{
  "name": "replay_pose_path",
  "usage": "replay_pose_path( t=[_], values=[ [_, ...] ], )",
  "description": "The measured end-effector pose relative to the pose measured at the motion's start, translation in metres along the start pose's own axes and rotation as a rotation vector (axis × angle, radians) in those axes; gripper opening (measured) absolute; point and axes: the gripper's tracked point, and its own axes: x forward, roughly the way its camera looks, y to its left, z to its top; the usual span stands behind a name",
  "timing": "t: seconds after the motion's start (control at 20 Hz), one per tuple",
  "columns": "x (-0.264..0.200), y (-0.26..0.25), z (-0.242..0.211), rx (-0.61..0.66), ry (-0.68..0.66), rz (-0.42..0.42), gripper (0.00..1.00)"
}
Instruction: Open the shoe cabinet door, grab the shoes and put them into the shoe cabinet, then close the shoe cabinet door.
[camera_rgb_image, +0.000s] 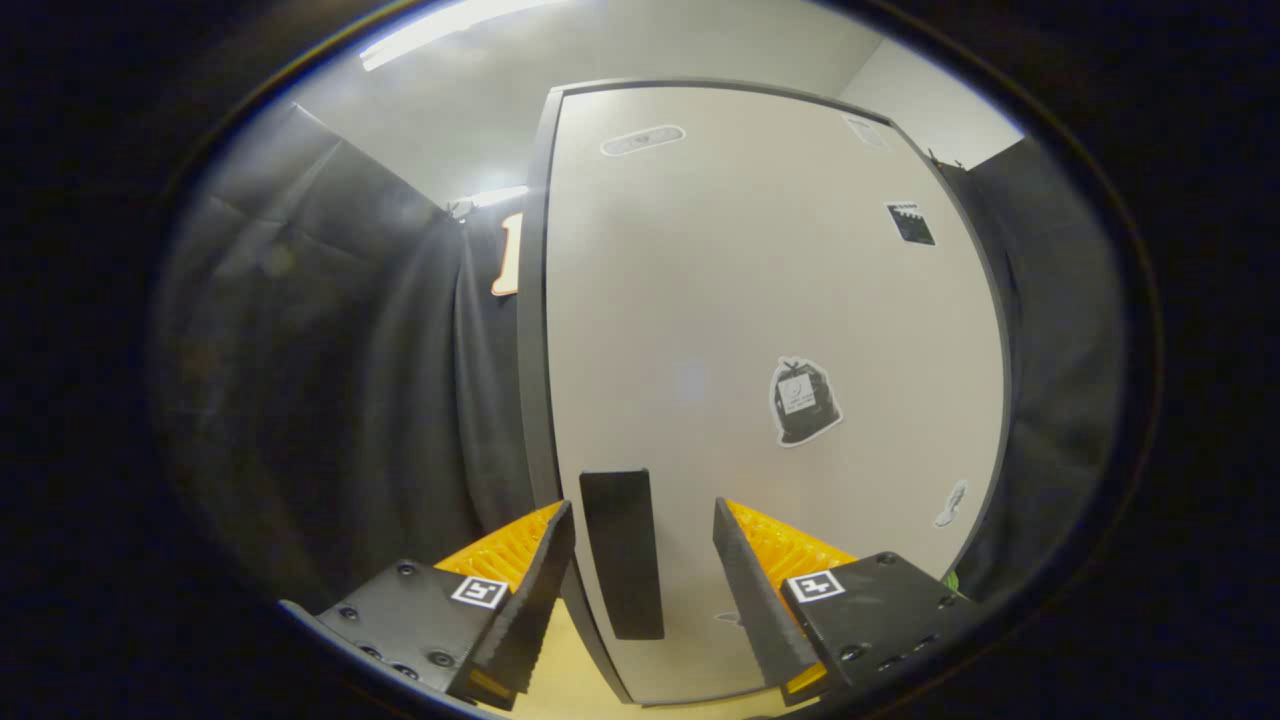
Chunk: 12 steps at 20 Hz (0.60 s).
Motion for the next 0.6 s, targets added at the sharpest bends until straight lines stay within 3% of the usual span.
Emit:
replay_pose_path(
  t=[0.25, 0.35, 0.6],
  values=[
    [0.003, 0.002, -0.008, -0.003, 0.014, -0.007, 0.70],
    [0.003, 0.003, -0.013, -0.010, 0.032, -0.004, 0.68],
    [0.008, 0.008, -0.027, -0.018, 0.066, -0.009, 0.46]
  ],
)
